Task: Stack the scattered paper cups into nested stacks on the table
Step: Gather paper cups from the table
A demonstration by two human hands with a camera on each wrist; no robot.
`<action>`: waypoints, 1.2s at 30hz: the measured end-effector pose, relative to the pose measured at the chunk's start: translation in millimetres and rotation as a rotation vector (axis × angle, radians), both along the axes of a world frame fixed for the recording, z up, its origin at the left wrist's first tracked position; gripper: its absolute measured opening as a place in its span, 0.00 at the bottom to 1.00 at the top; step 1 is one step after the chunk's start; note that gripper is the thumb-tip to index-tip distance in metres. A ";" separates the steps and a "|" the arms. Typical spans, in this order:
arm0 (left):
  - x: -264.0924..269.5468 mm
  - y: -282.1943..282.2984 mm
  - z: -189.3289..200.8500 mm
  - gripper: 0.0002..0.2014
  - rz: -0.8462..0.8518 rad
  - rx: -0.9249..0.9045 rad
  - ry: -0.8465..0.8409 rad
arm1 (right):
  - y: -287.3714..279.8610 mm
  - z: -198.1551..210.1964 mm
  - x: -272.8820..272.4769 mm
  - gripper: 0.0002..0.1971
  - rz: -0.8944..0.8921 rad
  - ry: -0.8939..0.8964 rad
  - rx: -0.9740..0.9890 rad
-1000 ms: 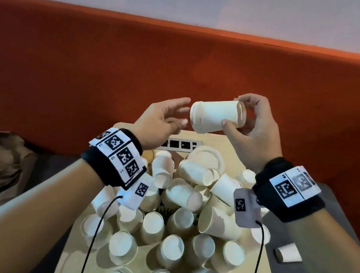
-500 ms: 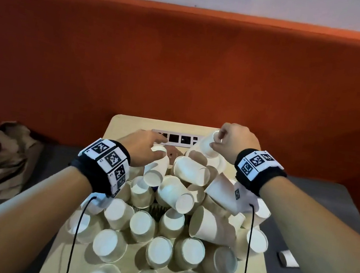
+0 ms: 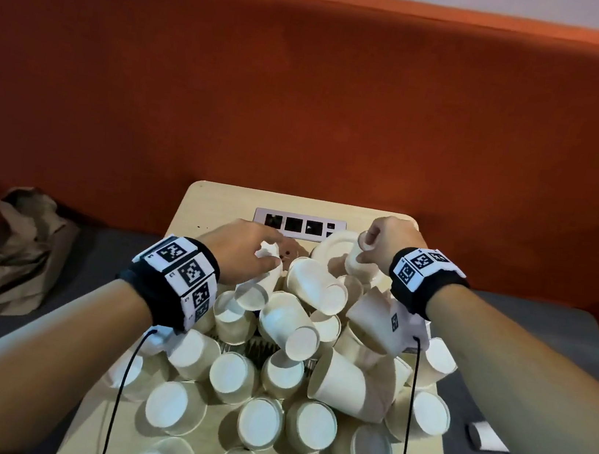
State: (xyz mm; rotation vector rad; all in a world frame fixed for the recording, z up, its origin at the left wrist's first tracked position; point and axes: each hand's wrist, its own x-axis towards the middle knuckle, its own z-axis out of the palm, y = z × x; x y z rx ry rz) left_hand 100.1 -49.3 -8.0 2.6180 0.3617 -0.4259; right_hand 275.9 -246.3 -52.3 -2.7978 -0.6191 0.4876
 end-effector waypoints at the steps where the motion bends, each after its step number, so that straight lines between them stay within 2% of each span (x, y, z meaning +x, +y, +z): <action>1: 0.8 -3.7 0.7 0.18 -0.018 0.001 -0.005 | 0.2 -0.2 0.1 0.16 -0.003 0.007 0.012; 6: 8.0 -13.7 -1.4 0.18 -0.086 0.041 0.016 | 2.0 -0.3 -1.9 0.16 -0.012 0.027 0.075; 19: 18.2 -17.7 -8.4 0.21 -0.138 0.005 -0.016 | -9.1 7.6 -7.2 0.16 0.032 -0.010 0.095; 25: 20.1 -32.5 -6.8 0.23 -0.155 0.081 0.006 | -30.6 20.3 -16.2 0.10 -0.035 0.016 0.225; 32: 25.1 -43.8 -17.8 0.28 -0.198 0.149 0.055 | -61.3 38.5 -39.4 0.05 -0.023 0.023 0.304; 36: 27.8 -46.2 -21.9 0.28 -0.222 0.188 0.060 | -81.5 44.6 -46.6 0.03 -0.087 -0.029 0.385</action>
